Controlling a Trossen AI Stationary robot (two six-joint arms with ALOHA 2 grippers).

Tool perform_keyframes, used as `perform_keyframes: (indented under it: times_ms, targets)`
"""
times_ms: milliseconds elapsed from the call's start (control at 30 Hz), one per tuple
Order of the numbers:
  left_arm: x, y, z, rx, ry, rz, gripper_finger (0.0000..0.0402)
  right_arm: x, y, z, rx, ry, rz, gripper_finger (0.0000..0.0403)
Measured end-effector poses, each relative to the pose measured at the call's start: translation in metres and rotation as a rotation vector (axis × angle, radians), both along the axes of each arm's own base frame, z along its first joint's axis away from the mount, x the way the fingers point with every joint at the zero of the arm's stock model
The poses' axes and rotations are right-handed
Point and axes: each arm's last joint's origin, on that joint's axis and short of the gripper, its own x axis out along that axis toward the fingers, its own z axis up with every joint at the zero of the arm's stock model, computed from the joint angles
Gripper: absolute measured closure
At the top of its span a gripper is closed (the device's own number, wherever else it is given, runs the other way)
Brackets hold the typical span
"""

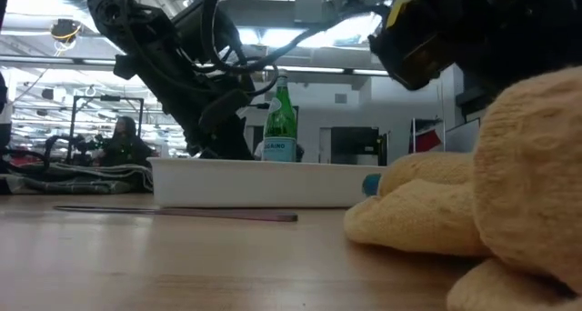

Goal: Sort silverware
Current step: Put the fork in the silverware tray

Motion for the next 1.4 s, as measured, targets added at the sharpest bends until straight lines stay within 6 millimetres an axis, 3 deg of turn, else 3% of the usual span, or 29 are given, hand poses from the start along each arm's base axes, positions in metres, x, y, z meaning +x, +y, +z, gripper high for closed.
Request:
perform_keyframes:
  times_ms: [367, 633, 833, 1033, 1200, 1400]
  targets:
    - [0.008, -0.01, 0.014, -0.013, -0.15, -0.029, 0.0279, 0.001, -0.002, 0.03, -0.108, 0.009, 0.0, 0.0401]
    - [0.003, -0.014, 0.044, 0.002, -0.262, -0.056, 0.0279, 0.014, -0.013, 0.04, -0.206, -0.094, -0.088, 0.0401]
    - [-0.016, -0.014, 0.078, 0.022, -0.313, -0.071, 0.0279, 0.028, -0.031, 0.044, -0.304, -0.209, -0.221, 0.04]
    - [-0.05, -0.012, 0.107, 0.011, -0.291, -0.056, 0.0279, 0.048, -0.05, 0.048, -0.386, -0.382, -0.327, 0.04]
    - [-0.072, -0.011, 0.121, -0.027, -0.294, -0.017, 0.0279, 0.069, -0.072, 0.055, -0.451, -0.563, -0.455, 0.04]
    - [-0.08, -0.015, 0.123, -0.123, -0.295, 0.037, 0.0279, 0.089, -0.092, 0.064, -0.464, -0.727, -0.529, 0.04]
